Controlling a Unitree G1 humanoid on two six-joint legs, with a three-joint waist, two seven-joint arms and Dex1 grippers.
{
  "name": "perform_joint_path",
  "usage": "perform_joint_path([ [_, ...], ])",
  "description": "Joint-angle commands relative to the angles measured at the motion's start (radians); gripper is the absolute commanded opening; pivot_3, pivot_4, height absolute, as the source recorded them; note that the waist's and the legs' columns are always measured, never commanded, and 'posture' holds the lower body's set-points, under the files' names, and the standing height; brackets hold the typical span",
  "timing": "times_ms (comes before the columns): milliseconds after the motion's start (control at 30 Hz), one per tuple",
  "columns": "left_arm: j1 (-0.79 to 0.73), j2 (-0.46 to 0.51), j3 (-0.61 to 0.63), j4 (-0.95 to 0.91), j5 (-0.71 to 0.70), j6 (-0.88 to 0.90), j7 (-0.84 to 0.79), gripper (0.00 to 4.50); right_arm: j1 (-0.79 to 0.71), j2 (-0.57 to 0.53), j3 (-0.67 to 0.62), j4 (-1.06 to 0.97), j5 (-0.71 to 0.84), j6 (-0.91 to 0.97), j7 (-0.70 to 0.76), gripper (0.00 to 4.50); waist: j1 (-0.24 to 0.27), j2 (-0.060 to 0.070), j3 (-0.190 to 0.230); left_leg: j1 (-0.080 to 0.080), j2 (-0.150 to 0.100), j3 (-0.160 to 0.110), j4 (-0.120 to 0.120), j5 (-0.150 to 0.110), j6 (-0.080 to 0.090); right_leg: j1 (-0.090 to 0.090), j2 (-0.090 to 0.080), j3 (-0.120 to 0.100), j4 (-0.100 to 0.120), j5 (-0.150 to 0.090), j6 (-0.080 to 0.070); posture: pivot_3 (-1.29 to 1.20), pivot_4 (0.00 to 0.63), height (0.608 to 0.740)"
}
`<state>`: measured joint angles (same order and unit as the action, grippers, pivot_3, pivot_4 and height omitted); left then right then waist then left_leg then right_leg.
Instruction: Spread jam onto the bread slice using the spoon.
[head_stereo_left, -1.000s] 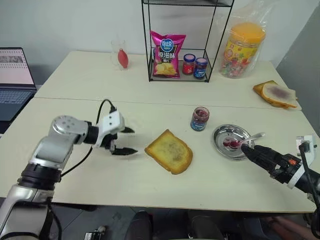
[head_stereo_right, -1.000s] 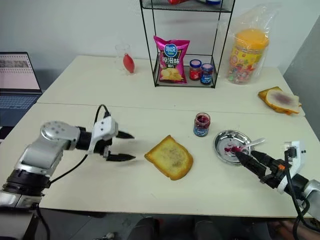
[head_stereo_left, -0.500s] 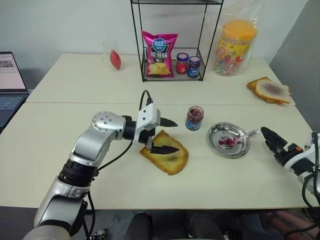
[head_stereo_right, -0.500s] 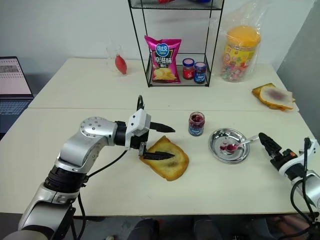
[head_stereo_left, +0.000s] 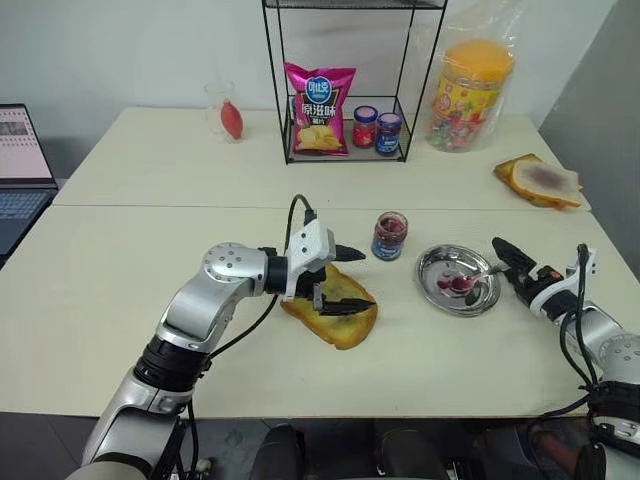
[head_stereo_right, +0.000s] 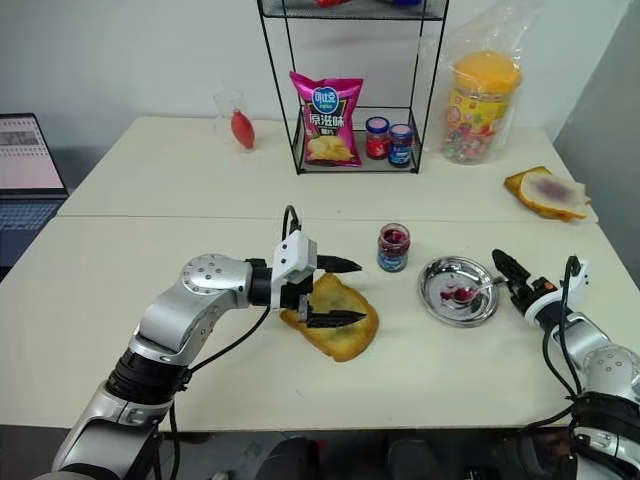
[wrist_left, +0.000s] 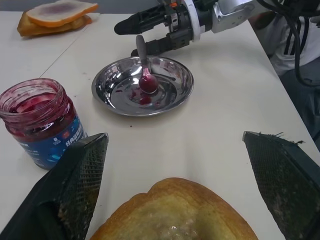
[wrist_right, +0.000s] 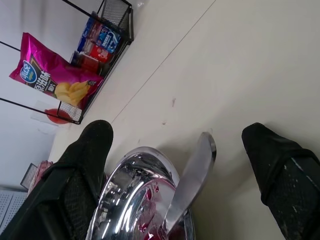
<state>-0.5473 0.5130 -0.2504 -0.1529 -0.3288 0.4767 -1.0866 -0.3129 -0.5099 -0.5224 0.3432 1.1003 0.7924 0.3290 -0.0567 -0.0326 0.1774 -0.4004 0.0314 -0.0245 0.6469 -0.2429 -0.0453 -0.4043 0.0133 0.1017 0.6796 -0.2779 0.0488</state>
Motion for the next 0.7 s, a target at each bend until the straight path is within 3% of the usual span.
perform_joint_path([
  [33, 0.013, -0.011, -0.003, -0.030, 0.000, -0.017, 0.015, 4.50, -0.016, 0.014, -0.015, 0.041, -0.021, 0.001, 0.053, 4.31, -0.001, 0.000, 0.000, 0.000, 0.000, 0.000, 0.000, 0.000, 0.000, 0.000, 0.000, 0.000, 0.000, 0.000, 0.000, 0.00, 0.150, 0.740],
  [267, 0.021, -0.043, -0.014, -0.043, -0.004, -0.009, 0.039, 4.50, -0.035, 0.013, -0.025, 0.062, -0.054, 0.007, 0.085, 2.80, -0.002, 0.000, 0.000, 0.001, 0.000, 0.000, 0.000, 0.000, 0.000, 0.000, 0.000, 0.000, 0.001, 0.000, 0.000, 0.00, 0.150, 0.740],
  [667, 0.019, -0.018, -0.009, -0.039, -0.004, -0.010, 0.029, 4.50, -0.041, 0.012, -0.034, 0.066, -0.098, 0.010, 0.102, 0.10, -0.002, 0.000, 0.000, 0.001, 0.000, 0.000, 0.003, 0.000, 0.000, 0.002, 0.000, 0.001, 0.000, 0.002, 0.002, 0.00, 0.150, 0.740],
  [700, 0.018, -0.018, -0.008, -0.038, -0.003, -0.011, 0.029, 4.50, -0.040, 0.013, -0.035, 0.064, -0.098, 0.011, 0.103, 0.04, -0.002, 0.000, 0.000, 0.001, 0.000, 0.000, 0.004, 0.000, 0.000, 0.002, 0.000, 0.001, 0.000, 0.003, 0.002, 0.00, 0.150, 0.740],
])
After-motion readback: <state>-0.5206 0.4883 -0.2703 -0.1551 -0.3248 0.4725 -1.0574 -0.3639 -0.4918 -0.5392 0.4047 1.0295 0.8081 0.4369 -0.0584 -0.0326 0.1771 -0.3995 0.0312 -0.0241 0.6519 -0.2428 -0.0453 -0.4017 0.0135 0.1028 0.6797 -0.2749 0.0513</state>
